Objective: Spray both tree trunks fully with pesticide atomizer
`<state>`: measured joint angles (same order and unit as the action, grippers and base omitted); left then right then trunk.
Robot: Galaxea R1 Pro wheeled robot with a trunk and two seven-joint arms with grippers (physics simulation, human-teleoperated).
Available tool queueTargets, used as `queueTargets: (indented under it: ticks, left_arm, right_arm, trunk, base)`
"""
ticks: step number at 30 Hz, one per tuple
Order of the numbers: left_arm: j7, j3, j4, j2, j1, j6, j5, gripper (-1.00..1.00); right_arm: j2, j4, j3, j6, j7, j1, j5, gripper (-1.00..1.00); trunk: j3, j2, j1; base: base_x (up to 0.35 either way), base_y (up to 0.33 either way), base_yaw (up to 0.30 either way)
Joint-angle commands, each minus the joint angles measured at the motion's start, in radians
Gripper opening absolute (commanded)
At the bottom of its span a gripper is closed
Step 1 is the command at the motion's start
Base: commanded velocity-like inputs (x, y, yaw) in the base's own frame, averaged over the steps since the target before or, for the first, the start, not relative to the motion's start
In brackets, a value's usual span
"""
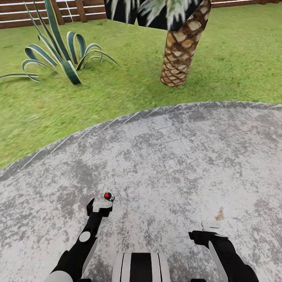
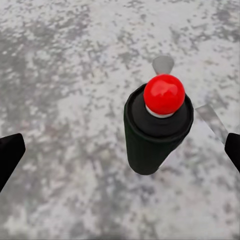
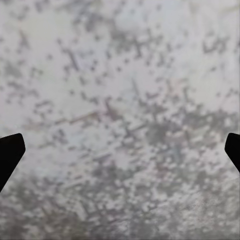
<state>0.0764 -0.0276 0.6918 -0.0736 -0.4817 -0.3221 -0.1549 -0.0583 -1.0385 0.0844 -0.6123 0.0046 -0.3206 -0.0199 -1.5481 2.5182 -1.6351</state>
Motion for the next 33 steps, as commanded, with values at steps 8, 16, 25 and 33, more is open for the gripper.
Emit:
queueTargets:
  ticks: [8,16,25,33]
  left_arm:
    - [0.002,0.0,0.0,0.0,0.0,0.0,0.0,1.0]
    - [0.002,0.0,0.0,0.0,0.0,-0.001,0.0,1.0]
    - [0.002,0.0,0.001,0.0,0.0,-0.002,0.0,1.0]
    - [0.002,0.0,0.002,0.0,0.0,-0.002,0.0,1.0]
  right_arm:
    - [0.0,0.0,0.0,0.0,0.0,0.0,0.0,1.0]
    - [0.0,0.0,0.0,0.0,0.0,0.0,0.0,1.0]
    - [0.0,0.0,0.0,0.0,0.0,0.0,0.0,1.0]
    - [0.0,0.0,0.0,0.0,0.0,0.0,0.0,1.0]
  trunk:
    - [0.0,0.0,0.0]
    - [0.0,0.0,0.0]
    - [-0.002,0.0,0.0]
    - [-0.01,0.0,0.0]
  base:
    - [0.01,-0.018,0.0]
    - [0.05,-0.098,0.0]
    - [0.001,-0.001,0.004]
    - [0.0,0.0,0.071]
